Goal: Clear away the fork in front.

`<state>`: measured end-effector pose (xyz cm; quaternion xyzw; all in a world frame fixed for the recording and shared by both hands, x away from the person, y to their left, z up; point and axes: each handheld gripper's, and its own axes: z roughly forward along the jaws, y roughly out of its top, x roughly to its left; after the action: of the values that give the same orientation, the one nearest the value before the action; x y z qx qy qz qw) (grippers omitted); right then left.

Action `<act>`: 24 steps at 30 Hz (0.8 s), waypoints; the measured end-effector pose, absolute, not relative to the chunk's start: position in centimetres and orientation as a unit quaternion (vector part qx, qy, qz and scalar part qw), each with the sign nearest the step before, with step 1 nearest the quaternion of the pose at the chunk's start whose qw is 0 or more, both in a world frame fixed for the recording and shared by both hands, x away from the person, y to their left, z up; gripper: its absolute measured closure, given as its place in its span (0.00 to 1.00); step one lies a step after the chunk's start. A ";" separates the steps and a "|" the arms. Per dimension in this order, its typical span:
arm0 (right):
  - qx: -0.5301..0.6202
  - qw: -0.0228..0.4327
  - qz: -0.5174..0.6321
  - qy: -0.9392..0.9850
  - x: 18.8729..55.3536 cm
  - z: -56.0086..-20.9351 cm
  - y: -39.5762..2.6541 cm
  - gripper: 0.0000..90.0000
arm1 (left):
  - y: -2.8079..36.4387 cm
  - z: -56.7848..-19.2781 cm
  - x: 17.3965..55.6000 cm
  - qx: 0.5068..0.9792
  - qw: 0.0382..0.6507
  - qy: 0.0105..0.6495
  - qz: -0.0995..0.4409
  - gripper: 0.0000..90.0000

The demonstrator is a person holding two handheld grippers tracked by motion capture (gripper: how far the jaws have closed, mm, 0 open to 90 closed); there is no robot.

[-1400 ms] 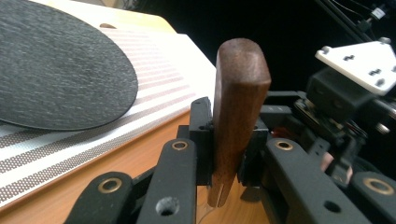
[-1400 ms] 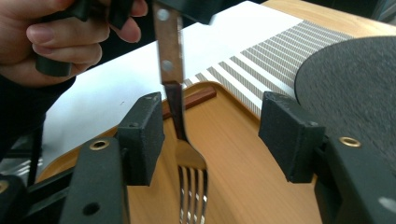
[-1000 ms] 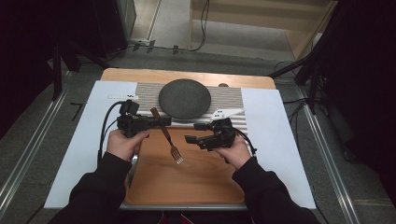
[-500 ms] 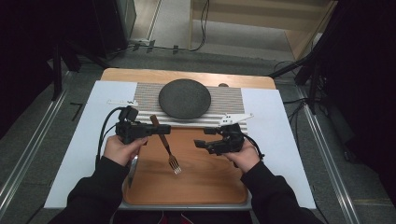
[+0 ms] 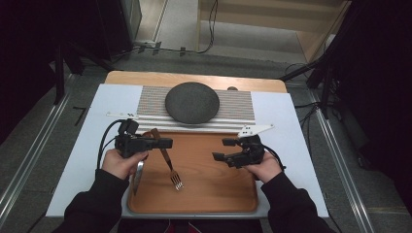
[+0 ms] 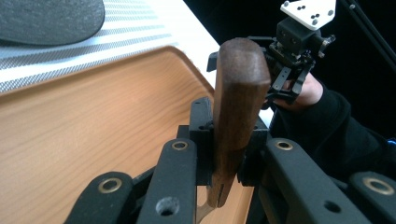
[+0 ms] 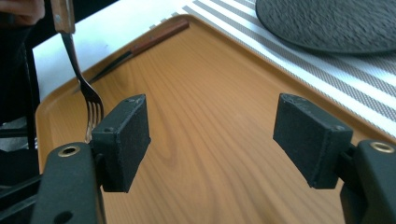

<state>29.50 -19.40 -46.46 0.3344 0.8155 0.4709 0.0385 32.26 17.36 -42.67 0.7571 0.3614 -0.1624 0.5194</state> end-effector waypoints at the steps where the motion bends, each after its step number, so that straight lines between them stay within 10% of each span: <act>1: 0.336 0.038 0.470 0.815 29.4 -46.6 -19.6 0.27 | 17.4 -42.8 32.2 0.757 0.518 0.364 -0.164 0.89; 24: 0.406 0.071 0.451 0.792 26.1 -48.5 -24.3 0.26 | 18.1 -44.1 31.3 0.771 0.487 0.369 -0.179 0.89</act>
<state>26.08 -24.26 -48.48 0.4063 0.7917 0.4506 0.0713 31.31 18.12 -44.09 0.7710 0.3686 -0.1793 0.4874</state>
